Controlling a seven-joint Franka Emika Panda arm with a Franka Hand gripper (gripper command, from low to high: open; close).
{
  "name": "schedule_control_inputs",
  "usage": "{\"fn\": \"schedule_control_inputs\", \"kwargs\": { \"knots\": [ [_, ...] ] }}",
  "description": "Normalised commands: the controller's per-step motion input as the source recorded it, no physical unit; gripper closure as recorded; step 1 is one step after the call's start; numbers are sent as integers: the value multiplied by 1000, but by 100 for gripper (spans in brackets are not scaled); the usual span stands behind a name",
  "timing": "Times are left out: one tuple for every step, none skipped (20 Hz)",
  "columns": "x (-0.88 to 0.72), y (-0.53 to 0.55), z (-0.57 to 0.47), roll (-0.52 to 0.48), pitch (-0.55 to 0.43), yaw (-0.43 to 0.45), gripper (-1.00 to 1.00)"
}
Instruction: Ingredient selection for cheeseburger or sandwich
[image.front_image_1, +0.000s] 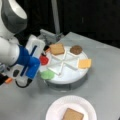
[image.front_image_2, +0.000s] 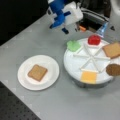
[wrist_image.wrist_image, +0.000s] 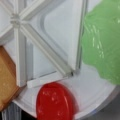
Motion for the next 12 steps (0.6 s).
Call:
{"fn": "schedule_control_inputs", "kwargs": {
  "knots": [
    [358, -383, -18, 613, 89, 177, -100],
    [358, -403, -33, 596, 89, 176, -100],
    [355, -439, -58, 582, 87, 181, -100],
    [350, -488, -87, 565, 86, 194, -100],
    [344, -535, -118, 572, 79, 212, -100],
    [345, -575, -156, 630, 54, 244, -100],
    [347, -594, -182, 648, 33, 262, -100],
    [350, -600, -194, 639, 27, 266, -100],
    [352, -598, -206, 629, 21, 269, -100],
    [354, -581, -196, 598, 20, 266, -100],
    [351, -568, -193, 591, 23, 271, -100],
    [345, -555, -191, 569, 20, 268, -100]
  ]
}}
